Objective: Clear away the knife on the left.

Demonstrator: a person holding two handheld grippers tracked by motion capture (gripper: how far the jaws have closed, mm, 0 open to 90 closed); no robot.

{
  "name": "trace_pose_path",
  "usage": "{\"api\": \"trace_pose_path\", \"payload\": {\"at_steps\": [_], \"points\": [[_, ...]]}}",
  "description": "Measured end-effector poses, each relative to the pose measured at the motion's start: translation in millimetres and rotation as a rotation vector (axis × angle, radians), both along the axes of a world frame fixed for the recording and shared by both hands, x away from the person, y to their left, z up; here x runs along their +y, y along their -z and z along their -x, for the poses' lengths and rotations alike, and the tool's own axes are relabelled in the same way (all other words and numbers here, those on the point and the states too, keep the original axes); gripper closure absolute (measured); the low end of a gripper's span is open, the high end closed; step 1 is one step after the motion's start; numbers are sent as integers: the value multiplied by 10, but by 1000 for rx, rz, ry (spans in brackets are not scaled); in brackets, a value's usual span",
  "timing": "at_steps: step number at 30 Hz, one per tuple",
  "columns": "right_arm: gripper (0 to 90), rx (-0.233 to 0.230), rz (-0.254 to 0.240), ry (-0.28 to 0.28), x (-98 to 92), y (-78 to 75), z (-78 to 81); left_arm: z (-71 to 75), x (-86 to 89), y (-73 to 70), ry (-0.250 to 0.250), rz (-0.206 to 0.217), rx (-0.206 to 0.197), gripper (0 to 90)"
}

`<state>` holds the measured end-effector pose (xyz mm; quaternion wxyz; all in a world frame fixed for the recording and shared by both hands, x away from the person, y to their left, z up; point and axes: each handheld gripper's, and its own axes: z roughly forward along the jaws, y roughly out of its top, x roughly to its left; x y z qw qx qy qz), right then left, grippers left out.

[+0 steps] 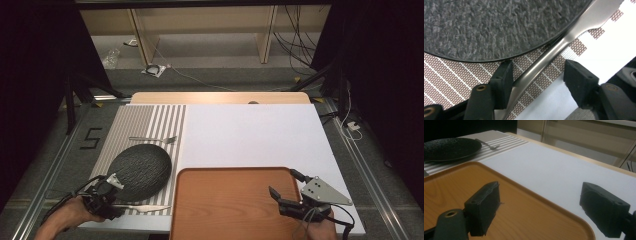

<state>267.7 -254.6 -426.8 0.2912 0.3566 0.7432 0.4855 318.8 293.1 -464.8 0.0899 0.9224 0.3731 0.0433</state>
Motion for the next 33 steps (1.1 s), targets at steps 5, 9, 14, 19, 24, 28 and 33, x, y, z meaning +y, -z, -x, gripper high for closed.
{"api": "trace_pose_path", "payload": {"at_steps": [5, 9, 14, 19, 24, 28, 33], "points": [[176, 3, 3, -3, 3, 6, -5, 30, -98, -19, 64, -37, 8, 478], [176, 18, 0, -10, -1, 3, -4, 42, -172, -21, 98, -59, 17, 518], [176, 19, -6, -15, -3, 5, -10, 31, -215, -29, 116, -75, 38, 614], [176, 17, -5, -16, -5, 5, -13, 24, -241, -33, 123, -89, 49, 687], [176, 18, -1, -15, -5, 7, -15, 28, -258, -34, 133, -89, 51, 739], [176, 22, 4, -16, 6, 9, -15, 19, -300, -34, 143, -103, 53, 735], [177, 26, 8, -16, 6, 11, -15, 6, -347, -35, 166, -122, 65, 775]]}}
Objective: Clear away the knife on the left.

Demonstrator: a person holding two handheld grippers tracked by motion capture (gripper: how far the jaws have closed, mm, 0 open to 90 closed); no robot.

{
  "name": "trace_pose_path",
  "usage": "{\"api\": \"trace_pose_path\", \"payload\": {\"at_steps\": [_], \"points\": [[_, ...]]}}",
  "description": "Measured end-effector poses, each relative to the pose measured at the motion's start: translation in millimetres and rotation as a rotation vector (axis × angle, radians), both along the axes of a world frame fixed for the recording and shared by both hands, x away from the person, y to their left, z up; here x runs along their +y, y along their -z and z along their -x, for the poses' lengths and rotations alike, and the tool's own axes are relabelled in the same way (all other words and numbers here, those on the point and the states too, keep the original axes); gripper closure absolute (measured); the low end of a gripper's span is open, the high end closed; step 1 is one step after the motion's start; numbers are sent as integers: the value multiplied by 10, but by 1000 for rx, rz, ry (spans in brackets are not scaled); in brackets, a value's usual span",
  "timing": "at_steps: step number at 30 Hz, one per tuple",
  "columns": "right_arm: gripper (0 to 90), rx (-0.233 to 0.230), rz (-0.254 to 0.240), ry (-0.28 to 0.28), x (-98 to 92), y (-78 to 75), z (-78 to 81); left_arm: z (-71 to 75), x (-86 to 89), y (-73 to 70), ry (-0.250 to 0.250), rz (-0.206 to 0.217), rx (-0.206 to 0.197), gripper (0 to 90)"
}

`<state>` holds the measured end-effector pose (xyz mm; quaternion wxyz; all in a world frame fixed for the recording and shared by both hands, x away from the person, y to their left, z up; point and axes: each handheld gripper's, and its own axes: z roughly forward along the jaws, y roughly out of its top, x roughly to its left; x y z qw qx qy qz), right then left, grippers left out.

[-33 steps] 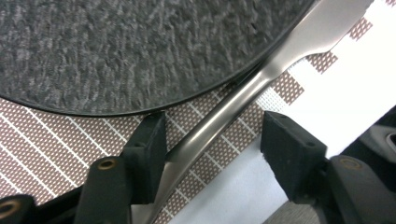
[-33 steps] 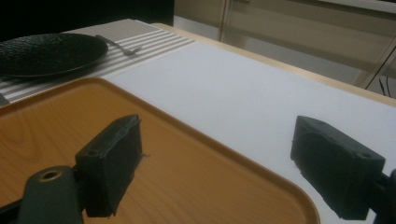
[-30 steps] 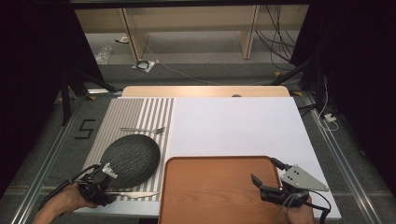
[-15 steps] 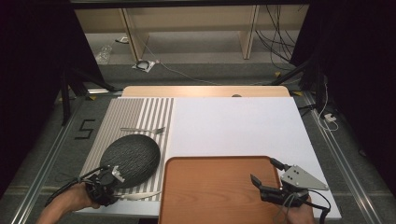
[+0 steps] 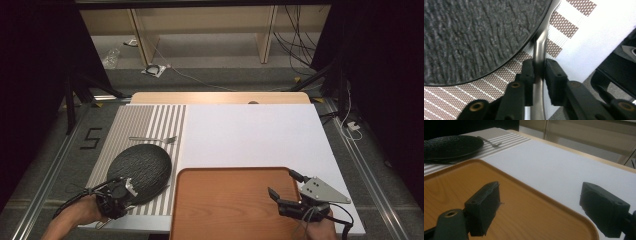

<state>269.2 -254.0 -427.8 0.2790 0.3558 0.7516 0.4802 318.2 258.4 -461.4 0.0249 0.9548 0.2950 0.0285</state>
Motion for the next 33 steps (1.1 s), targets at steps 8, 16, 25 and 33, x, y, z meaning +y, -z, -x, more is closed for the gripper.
{"api": "trace_pose_path", "payload": {"at_steps": [8, 16, 25, 33], "points": [[178, 1, 6, -1, 12, 9, -6, 12, -19, -3, 13, -14, -9, 788], [180, 8, 16, 4, 4, 11, -10, 28, -6, -32, -15, 1, -19, 794], [180, 11, 17, 3, 17, 22, -14, 138, -17, -118, 10, 0, -28, 795], [180, 28, 30, 0, 23, 29, -13, 203, -43, -168, 24, 12, -29, 795]]}}
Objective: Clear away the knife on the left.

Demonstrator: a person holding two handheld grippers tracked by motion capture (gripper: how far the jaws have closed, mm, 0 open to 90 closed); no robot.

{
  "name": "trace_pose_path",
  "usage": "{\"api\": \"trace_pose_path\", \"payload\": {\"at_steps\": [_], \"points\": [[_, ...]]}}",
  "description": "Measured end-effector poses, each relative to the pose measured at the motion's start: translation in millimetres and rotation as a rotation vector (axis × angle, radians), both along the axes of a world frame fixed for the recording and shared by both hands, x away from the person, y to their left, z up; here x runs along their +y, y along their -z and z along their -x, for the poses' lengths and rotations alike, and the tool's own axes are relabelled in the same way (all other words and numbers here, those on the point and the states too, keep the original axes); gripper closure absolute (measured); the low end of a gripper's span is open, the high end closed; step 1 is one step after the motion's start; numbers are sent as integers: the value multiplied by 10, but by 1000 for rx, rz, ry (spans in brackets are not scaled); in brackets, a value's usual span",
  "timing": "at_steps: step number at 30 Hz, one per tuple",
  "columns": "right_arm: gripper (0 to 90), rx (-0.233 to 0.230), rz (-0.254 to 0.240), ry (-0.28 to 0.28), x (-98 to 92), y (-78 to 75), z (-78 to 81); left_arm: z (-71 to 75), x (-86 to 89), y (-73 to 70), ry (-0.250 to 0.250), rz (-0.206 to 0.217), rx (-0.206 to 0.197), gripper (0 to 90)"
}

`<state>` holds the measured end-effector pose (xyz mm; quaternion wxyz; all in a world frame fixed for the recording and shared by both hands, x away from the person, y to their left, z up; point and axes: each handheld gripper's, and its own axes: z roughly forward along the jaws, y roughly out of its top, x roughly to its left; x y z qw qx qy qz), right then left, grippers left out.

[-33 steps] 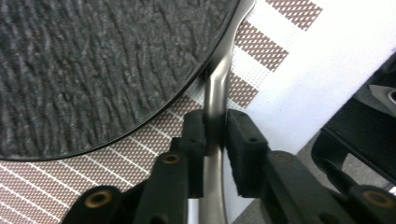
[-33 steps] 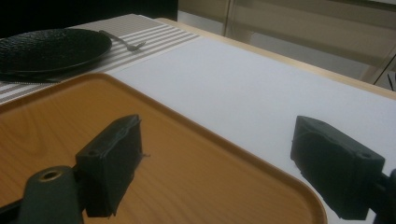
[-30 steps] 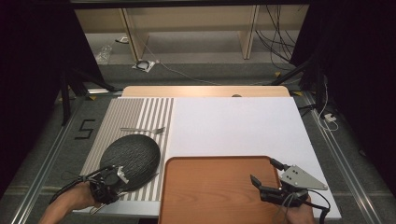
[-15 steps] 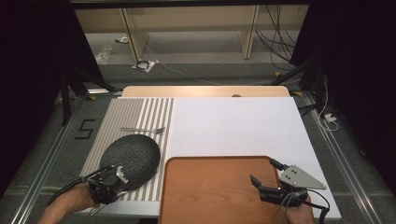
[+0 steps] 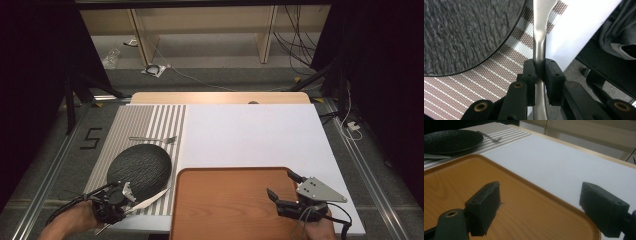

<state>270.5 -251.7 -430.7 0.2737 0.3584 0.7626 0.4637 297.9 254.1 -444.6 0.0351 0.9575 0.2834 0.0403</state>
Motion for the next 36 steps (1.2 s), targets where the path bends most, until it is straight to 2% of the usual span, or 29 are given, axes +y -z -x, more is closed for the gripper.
{"api": "trace_pose_path", "payload": {"at_steps": [3, 4, 5, 7, 11, 13, 16, 19, 21, 23, 24, 25, 27, 29, 31, 36], "points": [[180, -3, -6, -6, 10, 4, -2, 22, -37, -36, 17, 12, -3, 795], [180, -3, -5, -7, 10, 4, -2, 34, -87, -72, 36, 26, -30, 795], [180, -3, -5, -7, 10, 4, -2, 34, -87, -72, 36, 26, -30, 795], [181, 4, 2, -3, 5, 3, -3, 36, -176, -123, 55, 51, -59, 795], [181, 3, 0, -5, 6, -2, 0, 25, -348, -192, 85, 96, -84, 795], [180, 2, 0, -5, 5, -2, 0, 18, -395, -207, 92, 109, -83, 795], [181, -3, -7, -9, 7, 0, -2, -11, -611, -249, 137, 139, -83, 795], [181, -5, -9, -8, 10, -4, 1, -27, -750, -268, 152, 168, -79, 795], [181, -6, -7, -9, 6, -5, 2, -31, -800, -277, 164, 173, -76, 795], [182, -5, -14, -7, 4, -7, 3, -31, -954, -295, 183, 191, -76, 795], [183, -5, -14, -7, 3, -8, 4, -31, -954, -295, 183, 191, -76, 795], [183, -7, -13, -7, 3, -9, 4, -22, -1052, -303, 203, 190, -88, 795], [183, -6, -13, -7, 2, -10, 5, -20, -1108, -309, 208, 193, -90, 795], [183, -6, -12, -6, -6, -13, 3, -25, -1222, -315, 215, 226, -82, 795], [183, -7, -16, -2, -9, -17, 6, -30, -1259, -314, 222, 230, -83, 795], [183, -13, -19, 2, -22, -25, 7, -32, -1419, -295, 230, 269, -69, 795]]}}
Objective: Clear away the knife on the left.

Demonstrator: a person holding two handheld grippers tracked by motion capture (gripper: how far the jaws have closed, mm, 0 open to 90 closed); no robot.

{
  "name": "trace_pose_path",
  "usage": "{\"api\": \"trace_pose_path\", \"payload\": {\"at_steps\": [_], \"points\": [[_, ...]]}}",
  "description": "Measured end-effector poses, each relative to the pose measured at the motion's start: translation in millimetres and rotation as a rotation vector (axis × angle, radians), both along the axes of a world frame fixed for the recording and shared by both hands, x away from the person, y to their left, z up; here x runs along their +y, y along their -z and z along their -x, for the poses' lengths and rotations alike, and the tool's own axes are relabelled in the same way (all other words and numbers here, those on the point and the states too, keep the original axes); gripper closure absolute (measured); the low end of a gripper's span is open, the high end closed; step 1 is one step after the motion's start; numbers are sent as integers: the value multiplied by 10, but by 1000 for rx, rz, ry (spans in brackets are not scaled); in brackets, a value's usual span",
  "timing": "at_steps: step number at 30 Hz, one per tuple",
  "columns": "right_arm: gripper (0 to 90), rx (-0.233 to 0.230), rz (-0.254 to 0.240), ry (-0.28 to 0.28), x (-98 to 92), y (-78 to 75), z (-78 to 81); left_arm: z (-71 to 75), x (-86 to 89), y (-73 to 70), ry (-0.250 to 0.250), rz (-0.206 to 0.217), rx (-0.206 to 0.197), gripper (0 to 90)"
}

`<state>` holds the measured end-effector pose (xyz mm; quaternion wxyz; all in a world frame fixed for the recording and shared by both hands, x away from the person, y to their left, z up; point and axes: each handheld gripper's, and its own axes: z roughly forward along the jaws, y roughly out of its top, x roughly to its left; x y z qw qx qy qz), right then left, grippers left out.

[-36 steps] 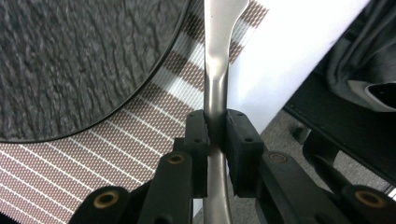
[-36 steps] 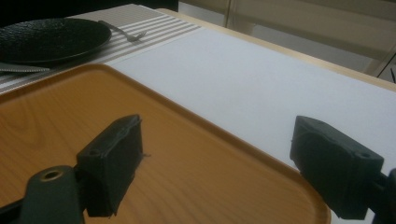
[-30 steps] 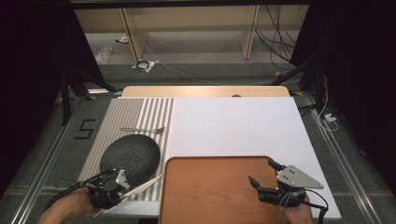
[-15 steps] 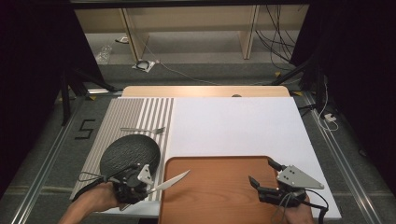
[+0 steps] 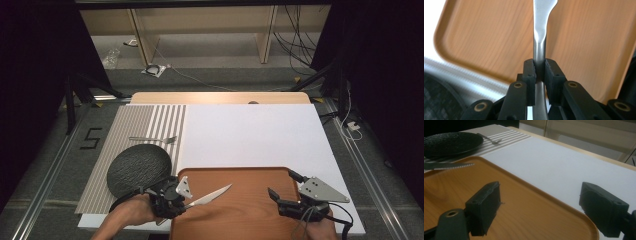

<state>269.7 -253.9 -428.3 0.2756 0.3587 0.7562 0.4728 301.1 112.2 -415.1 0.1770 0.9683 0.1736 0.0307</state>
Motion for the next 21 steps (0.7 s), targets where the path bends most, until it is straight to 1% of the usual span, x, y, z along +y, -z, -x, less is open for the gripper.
{"api": "trace_pose_path", "payload": {"at_steps": [1, 3, 4, 6, 8, 10, 13, 15, 16, 19, 21], "points": [[183, 3, 3, 6, -14, -6, 2, 0, -68, 20, 10, 16, 10, 795], [183, -4, -7, 8, -15, -3, -4, -5, -124, 37, 12, 27, 17, 795], [184, -3, -3, 8, -18, -8, -2, -5, -154, 48, 8, 29, 27, 795], [184, -9, -7, 7, -17, -7, -2, -5, -176, 57, 9, 25, 34, 795], [184, -11, -9, 9, -17, -10, 4, -7, -275, 84, 16, 0, 37, 795], [183, -8, -8, 9, -22, -13, 3, -5, -295, 87, 17, 2, 44, 795], [183, -13, -12, 8, -24, -13, 4, 17, -402, 85, 33, 2, 58, 795], [184, -13, -12, 8, -23, -13, 5, 24, -424, 85, 33, 8, 63, 795], [184, -14, -12, 7, -19, -7, 0, 31, -460, 80, 51, -3, 73, 795], [184, -12, -10, 5, -18, -7, 2, 46, -499, 83, 53, -13, 70, 795], [183, -11, -11, 5, -16, -6, 2, 74, -549, 118, 65, -23, 90, 795]]}}
